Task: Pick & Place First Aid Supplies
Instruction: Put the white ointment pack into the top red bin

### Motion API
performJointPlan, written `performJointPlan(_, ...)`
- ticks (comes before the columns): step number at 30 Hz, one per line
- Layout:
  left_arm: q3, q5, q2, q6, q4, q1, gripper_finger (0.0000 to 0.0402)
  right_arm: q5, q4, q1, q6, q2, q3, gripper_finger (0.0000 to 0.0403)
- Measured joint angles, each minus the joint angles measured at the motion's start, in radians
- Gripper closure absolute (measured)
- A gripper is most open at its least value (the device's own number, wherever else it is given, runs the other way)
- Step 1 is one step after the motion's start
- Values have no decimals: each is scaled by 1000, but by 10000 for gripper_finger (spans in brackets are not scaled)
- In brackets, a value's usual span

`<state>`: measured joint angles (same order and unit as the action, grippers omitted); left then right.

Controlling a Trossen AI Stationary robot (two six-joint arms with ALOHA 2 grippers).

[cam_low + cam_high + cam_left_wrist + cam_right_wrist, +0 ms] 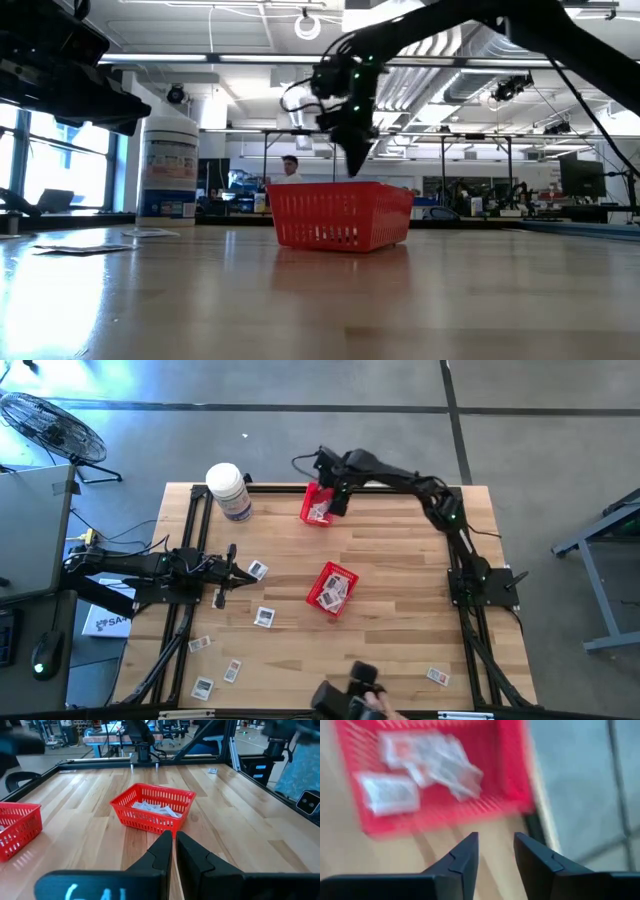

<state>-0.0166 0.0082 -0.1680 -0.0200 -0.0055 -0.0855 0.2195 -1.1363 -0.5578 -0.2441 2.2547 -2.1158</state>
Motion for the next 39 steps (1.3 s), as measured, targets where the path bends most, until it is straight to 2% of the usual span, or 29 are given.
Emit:
performJointPlan(4,0,0,0,0,0,0,380,32,-133,-60,58,-78,27,283)
performJointPlan(8,0,0,0,0,0,0,380,15,-141,-147,160,-164,135,290)
performJointPlan(17,0,0,0,0,0,0,380,21,73,-369,374,-367,609,302)
performJointPlan(22,0,0,0,0,0,0,380,19,158,-468,481,-427,783,296)
performJointPlan(28,0,0,0,0,0,0,380,-75,241,-572,510,-425,901,296)
performJointPlan(32,0,0,0,0,0,0,380,-55,330,-602,560,-423,913,305)
performJointPlan(36,0,0,0,0,0,0,380,-82,378,-610,610,-416,913,312)
performJointPlan(39,0,0,0,0,0,0,380,-72,382,-615,587,-401,912,317)
